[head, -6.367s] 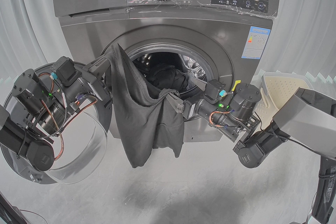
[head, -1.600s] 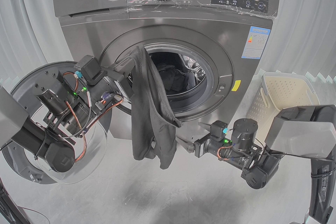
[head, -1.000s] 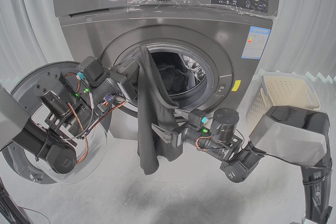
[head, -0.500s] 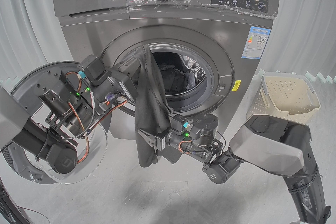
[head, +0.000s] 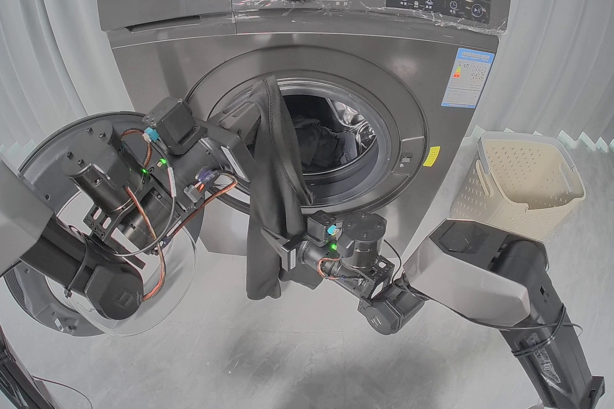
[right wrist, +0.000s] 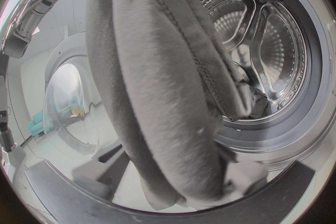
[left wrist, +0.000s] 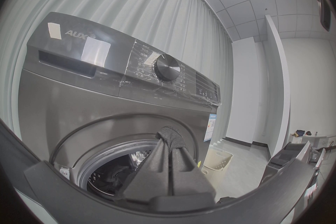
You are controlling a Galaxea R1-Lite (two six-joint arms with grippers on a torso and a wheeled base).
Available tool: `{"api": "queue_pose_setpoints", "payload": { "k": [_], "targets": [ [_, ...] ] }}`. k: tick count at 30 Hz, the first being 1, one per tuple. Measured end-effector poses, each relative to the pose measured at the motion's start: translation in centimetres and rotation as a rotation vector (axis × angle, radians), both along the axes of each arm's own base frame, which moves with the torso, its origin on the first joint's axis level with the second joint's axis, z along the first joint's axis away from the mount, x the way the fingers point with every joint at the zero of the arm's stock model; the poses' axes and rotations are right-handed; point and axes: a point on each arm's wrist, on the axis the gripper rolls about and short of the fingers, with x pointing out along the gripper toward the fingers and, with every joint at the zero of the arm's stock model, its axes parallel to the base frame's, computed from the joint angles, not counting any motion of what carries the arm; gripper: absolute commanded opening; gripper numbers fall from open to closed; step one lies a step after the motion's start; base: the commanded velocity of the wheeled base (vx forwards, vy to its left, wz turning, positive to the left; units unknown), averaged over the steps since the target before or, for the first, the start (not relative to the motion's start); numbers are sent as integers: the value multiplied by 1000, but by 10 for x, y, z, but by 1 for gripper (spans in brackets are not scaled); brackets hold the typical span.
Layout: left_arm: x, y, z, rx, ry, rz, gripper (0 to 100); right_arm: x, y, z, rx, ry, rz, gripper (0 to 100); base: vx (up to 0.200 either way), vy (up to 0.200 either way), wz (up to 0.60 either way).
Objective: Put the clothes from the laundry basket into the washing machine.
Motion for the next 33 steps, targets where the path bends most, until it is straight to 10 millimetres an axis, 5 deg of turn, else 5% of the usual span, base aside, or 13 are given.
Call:
{"api": "queue_pose_setpoints", "payload": {
  "k": [10, 25, 26, 33],
  "targets": [
    [-3, 18, -41, 139, 144, 33, 0, 8, -31, 15, 4, -7, -74, 0, 0, 0, 0],
    [-11, 33, -143, 382, 418, 5, 0, -2, -69, 107, 68, -93, -129, 0, 0, 0, 0],
    [-12, 33, -147, 392, 432, -4, 100, -3, -70, 111, 72, -98, -130, 0, 0, 0, 0],
    [-26, 38, -169, 450, 523, -44, 100, 4, -88, 126, 85, -127, -175, 0, 0, 0, 0]
  ]
}}
